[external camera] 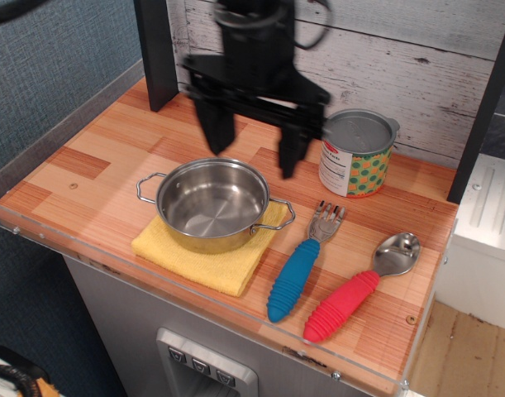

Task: Move the spoon to the left side of the pot

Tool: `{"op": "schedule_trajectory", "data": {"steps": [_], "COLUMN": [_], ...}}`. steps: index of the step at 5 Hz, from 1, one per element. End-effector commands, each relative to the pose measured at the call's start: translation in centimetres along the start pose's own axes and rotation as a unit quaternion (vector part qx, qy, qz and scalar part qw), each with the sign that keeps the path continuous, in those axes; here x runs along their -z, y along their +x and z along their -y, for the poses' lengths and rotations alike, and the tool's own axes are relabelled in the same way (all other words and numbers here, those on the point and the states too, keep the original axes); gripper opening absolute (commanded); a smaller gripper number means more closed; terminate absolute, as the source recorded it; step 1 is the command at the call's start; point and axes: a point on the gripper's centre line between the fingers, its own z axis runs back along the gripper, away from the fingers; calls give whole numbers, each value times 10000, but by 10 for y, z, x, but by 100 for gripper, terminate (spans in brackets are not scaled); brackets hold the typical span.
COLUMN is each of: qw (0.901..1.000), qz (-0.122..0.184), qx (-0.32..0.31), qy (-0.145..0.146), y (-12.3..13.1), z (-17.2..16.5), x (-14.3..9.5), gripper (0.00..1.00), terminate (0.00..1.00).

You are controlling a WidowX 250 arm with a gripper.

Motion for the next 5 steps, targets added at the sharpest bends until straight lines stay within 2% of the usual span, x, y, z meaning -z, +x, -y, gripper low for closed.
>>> {"op": "schedule_trajectory", "data": {"steps": [1, 3, 5], "qw": [9960, 9906, 9877], "qz": [21, -191, -412], "qx": [884, 1356, 1506], "qy": [-96, -17, -58], "y": [-5, -15, -23], "z": [40, 74, 79], "x": [23, 54, 80], "gripper": [100, 100, 100], "terminate": [0, 0, 0]}}
